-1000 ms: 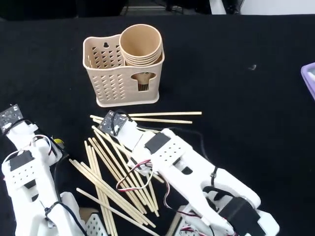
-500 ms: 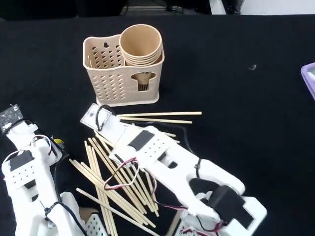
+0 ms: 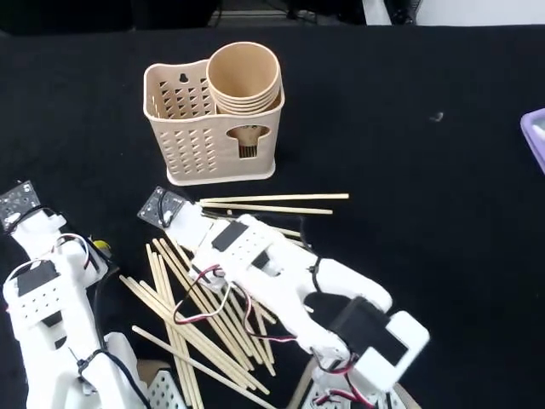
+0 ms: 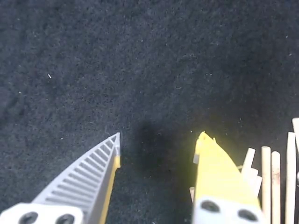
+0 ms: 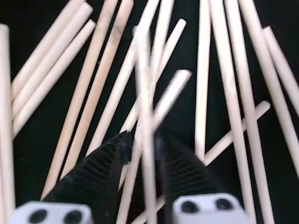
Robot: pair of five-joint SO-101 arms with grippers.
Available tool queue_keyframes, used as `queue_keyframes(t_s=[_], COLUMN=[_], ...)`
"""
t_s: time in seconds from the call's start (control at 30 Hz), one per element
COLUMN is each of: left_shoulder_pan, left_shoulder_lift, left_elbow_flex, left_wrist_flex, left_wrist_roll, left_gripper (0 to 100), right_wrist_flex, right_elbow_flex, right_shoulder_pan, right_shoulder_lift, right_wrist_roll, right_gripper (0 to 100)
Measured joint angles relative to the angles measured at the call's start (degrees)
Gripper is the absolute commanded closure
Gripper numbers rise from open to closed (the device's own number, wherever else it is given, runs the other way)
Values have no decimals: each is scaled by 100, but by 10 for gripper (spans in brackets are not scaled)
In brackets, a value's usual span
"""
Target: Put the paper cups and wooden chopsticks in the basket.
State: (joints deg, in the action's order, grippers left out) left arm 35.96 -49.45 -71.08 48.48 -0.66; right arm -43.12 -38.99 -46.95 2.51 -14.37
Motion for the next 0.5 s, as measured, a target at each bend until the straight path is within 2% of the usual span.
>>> queue_keyframes(t_s=[0.23, 0.5], left_shoulder_pan=[0, 0], left_shoulder_lift=[0, 0], left_elbow_flex=[0, 0], left_wrist_flex=[0, 0], left_wrist_roll=[0, 0], left_gripper=[741, 741], right_wrist_flex=[0, -651], right_elbow_flex=[26, 26], right_shoulder_pan=[26, 457], right_shoulder_lift=[-211, -1398], right_wrist_roll=[9, 9], right_gripper=[988, 988])
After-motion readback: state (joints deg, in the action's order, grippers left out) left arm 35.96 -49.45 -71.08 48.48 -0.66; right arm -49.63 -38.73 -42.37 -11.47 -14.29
